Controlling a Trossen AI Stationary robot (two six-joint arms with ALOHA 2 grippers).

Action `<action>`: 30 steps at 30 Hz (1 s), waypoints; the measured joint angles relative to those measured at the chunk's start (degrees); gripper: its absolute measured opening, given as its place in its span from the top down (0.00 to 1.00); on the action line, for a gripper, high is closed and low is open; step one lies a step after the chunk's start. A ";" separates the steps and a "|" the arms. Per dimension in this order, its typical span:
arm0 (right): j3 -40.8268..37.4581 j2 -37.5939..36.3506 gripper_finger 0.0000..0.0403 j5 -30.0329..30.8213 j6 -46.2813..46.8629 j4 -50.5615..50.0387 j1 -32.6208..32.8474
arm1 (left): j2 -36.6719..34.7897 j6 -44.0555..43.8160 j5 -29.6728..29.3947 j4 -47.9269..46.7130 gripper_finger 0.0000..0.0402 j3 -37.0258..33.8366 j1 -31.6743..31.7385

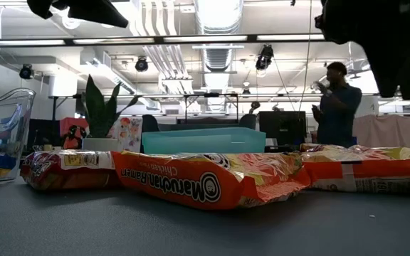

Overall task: Sort Maruchan noodles
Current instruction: Put the orange noodle pack into the green bin

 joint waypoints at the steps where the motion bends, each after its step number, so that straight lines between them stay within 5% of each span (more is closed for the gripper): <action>1: 0.00 -0.01 0.40 0.30 0.00 0.09 -0.03 | 0.24 0.20 0.02 -0.02 1.00 0.00 0.00; 16: -2.15 -0.20 0.40 1.95 -0.63 2.94 0.52 | 1.79 1.71 -0.06 0.29 1.00 0.00 0.00; 30: -22.37 -9.06 0.40 4.79 3.49 27.81 2.44 | 1.79 1.51 -0.07 0.70 1.00 0.00 0.00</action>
